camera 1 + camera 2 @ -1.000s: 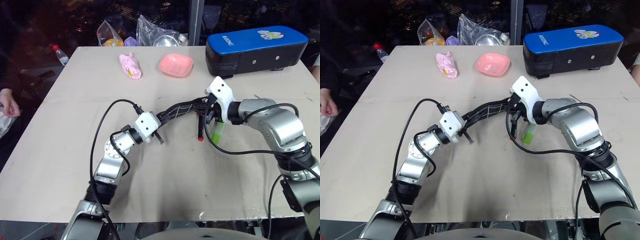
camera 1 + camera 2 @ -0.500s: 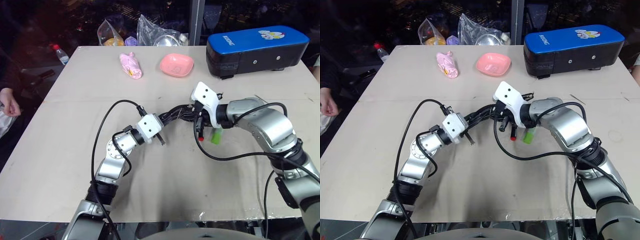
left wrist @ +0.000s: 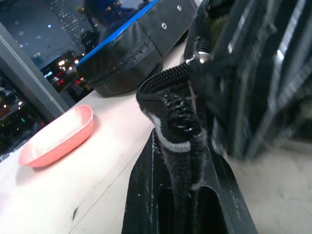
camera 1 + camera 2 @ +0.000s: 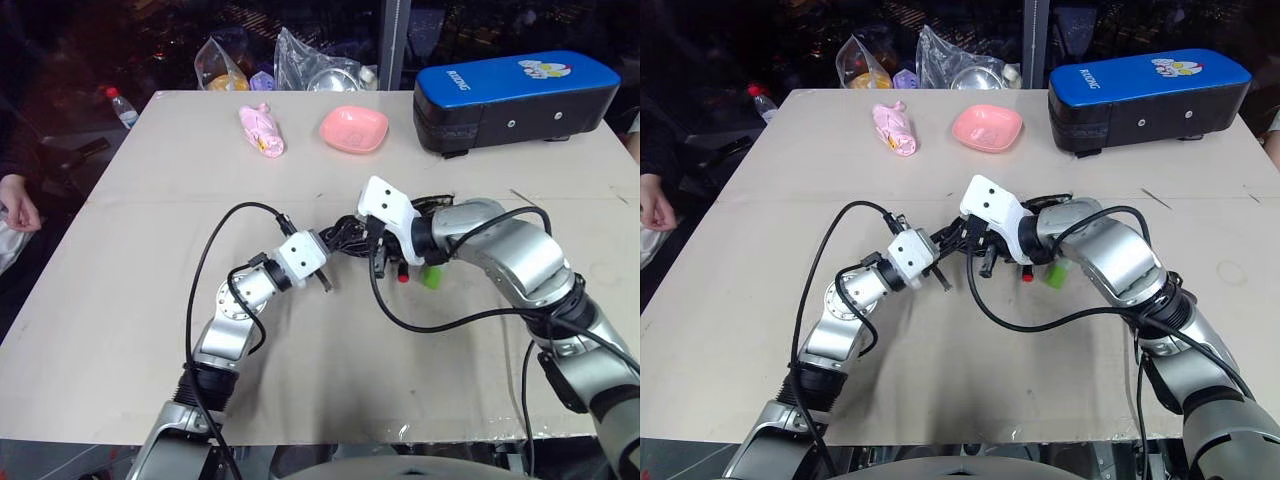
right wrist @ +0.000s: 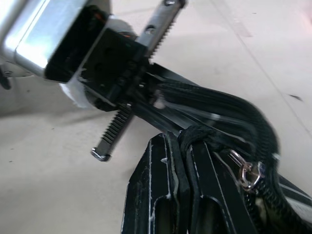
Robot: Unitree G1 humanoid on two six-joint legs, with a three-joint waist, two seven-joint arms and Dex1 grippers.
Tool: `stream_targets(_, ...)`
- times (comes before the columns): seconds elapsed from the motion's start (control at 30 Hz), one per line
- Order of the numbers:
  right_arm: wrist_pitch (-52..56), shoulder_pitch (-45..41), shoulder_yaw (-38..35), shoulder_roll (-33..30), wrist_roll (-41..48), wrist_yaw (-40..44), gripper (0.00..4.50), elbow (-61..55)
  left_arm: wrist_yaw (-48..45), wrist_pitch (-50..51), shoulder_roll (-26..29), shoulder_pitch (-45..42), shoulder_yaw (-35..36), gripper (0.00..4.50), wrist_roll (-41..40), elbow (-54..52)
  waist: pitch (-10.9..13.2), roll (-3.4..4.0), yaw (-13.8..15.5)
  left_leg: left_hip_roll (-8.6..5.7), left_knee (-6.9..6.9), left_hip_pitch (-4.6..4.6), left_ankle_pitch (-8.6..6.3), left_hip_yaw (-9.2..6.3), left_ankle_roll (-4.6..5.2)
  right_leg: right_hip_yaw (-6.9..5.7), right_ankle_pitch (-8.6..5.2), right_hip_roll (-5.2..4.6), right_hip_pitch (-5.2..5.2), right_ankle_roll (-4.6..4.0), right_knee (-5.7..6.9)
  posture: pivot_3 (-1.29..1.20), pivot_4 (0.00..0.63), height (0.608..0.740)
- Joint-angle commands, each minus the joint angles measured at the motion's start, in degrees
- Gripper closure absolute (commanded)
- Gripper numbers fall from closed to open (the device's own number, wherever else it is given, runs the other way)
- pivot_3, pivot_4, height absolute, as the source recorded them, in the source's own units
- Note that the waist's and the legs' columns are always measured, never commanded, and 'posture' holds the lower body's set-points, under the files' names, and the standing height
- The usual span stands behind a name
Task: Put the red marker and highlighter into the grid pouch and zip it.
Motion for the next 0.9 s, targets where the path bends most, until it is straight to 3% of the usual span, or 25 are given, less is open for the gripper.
stream_targets(0.03,-1.4,-1.2,-1.3,-1.1,-0.4,0.5,4.47,-1.6,-0.3,-1.6,0.1,0.1,-0.5,4.5,-0.2,-1.1,0.0,0.0,0.0,0.0,0.0,-0.03,0.0,-0.01,0.0,-0.01,0.0,0.0,-0.02,0.0,-0.01,0.0,0.15,0.726)
stream_targets(0.5,-7.8,-3.2,1.1,-11.2,-2.0,12.1,4.47,-0.1,-5.7,-8.5,5.5,-0.6,-1.9,4.5,0.3,1.5,0.0,0.01,-0.1,0.0,0.02,-0.35,0.0,-0.06,0.0,-0.07,0.03,-0.01,-0.3,-0.03,-0.08,0.0,0.15,0.726)
stream_targets(0.9,-9.8,-5.4,4.6,-5.9,-4.1,14.0,4.47,-1.3,-5.4,-8.9,4.2,-1.0,-3.6,4.5,2.3,1.2,0.0,0.01,0.0,0.0,0.03,-0.38,0.0,-0.06,0.0,-0.09,0.04,0.04,-0.31,-0.02,-0.1,0.0,0.15,0.726)
